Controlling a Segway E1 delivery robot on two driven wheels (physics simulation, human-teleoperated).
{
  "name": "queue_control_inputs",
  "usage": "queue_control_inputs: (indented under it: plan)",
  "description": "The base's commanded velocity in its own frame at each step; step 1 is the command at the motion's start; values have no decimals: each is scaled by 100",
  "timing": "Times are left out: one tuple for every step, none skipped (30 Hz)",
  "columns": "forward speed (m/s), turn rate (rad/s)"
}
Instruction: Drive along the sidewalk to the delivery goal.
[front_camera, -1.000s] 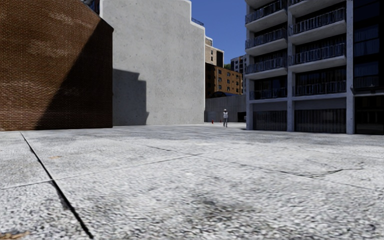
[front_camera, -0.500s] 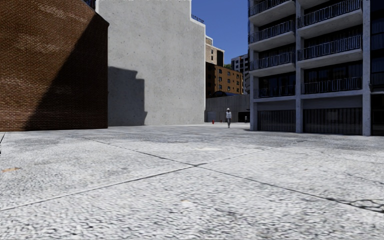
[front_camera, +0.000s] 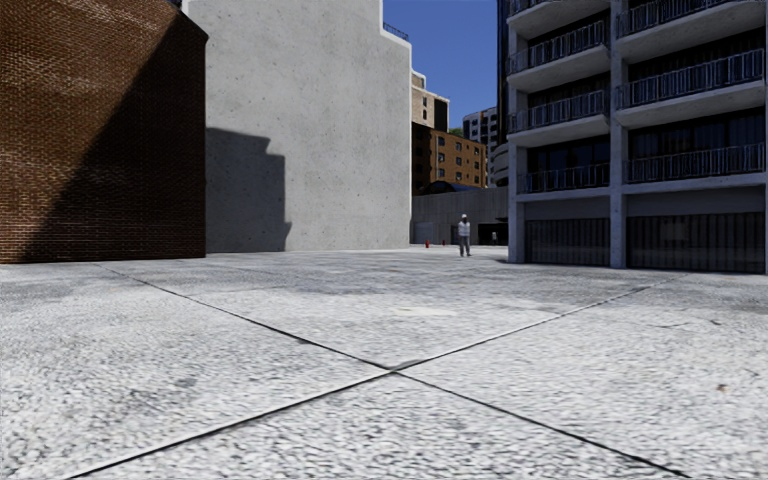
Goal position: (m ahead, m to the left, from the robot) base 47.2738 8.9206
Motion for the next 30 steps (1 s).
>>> queue_control_inputs:
  plan:
    - [200, 0]
    - [200, 0]
    - [200, 0]
    - [200, 0]
    - [200, 0]
    - [200, 0]
    - [200, 0]
    - [200, 0]
    - [200, 0]
    - [200, 0]
    - [200, 0]
    - [200, 0]
    - [200, 0]
    - [200, 0]
    - [200, 0]
    - [200, 0]
    - [200, 0]
    - [200, 0]
    - [200, 0]
    - [200, 0]
    - [200, 0]
    - [200, 0]
    - [200, 0]
    - [200, 0]
    - [200, 0]
    - [200, 0]
    - [200, 0]
    - [200, 0]
    - [200, 0]
    - [200, 0]
